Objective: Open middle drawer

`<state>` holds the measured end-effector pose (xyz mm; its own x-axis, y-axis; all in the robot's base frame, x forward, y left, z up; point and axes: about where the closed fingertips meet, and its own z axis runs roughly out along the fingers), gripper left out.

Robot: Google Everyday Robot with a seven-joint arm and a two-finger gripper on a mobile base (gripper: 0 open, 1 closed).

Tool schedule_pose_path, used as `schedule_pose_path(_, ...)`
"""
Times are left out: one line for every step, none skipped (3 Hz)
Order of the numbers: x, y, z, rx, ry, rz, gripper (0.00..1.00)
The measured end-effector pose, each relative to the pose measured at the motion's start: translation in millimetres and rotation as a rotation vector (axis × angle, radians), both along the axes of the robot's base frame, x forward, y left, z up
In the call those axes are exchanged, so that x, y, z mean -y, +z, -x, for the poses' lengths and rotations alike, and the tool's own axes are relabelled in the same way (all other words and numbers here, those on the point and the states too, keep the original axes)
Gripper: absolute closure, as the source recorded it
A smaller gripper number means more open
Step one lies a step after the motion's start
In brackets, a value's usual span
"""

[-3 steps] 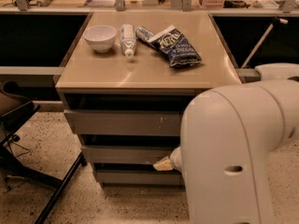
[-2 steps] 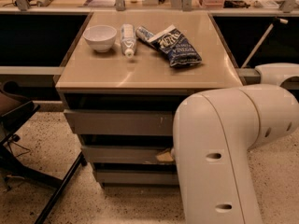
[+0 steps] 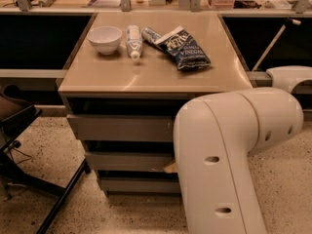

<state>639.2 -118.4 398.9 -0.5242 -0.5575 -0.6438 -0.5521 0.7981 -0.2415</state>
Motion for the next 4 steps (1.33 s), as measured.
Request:
schedule_pose_path(0.4,-3.4,3.4,-0.017,0.002,0.003,0.0)
schedule_pose_path(0.4,-3.4,3.4,-0.017,0.002,0.003,0.19)
schedule_pose_path(0.4,-3.4,3.4,-0.017,0.002,0.003,0.42)
schedule_pose_path(0.4,-3.4,3.4,-0.017,0.002,0.003,0.65)
